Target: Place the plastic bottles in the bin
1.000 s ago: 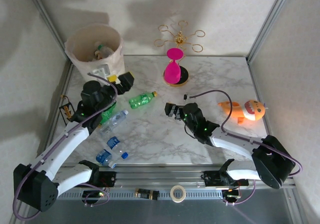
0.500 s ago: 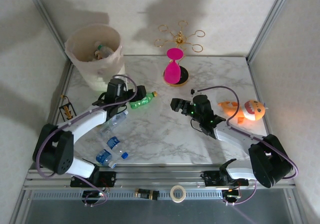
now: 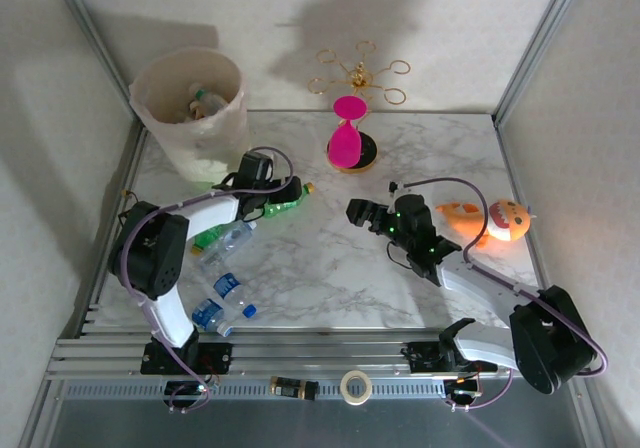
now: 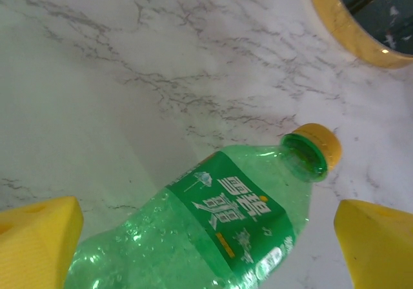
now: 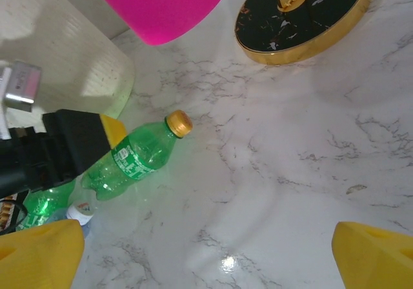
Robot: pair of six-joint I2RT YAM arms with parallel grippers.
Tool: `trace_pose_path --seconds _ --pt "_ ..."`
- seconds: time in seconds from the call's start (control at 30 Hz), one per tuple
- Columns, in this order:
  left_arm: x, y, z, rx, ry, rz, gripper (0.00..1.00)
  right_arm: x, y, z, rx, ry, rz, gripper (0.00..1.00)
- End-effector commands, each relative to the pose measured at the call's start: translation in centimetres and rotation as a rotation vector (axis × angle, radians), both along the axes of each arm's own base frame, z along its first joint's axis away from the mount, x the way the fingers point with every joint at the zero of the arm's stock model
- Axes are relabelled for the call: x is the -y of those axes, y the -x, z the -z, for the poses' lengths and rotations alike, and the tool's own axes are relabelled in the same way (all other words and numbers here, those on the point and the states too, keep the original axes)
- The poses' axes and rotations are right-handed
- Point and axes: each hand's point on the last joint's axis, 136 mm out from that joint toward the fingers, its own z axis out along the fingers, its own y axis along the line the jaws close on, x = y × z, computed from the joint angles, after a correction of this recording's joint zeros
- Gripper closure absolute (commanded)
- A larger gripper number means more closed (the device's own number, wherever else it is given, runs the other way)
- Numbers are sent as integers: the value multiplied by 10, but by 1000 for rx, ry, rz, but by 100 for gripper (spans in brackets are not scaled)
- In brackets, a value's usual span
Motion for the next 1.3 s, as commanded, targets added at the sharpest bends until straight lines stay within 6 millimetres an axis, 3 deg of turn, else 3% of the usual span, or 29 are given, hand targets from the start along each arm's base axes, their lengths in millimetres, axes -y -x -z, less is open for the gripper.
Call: trace_pose_path --seconds 0.0,0.33,0.57,0.97,1.1,1.27 --pt "7 4 9 -41 -22 35 0 9 2 2 5 2 26 1" --pt "27 33 19 -73 -81 79 0 10 1 6 7 0 37 1" --pt "30 33 35 -98 -127 85 4 8 1 7 3 -2 31 1" --pt "39 29 51 -124 -164 112 25 13 4 3 13 -10 47 1" --pt "38 29 46 -108 -163 108 43 15 4 2 16 -8 53 1" --pt "39 28 26 -58 -148 101 54 16 4 0 23 -12 58 1"
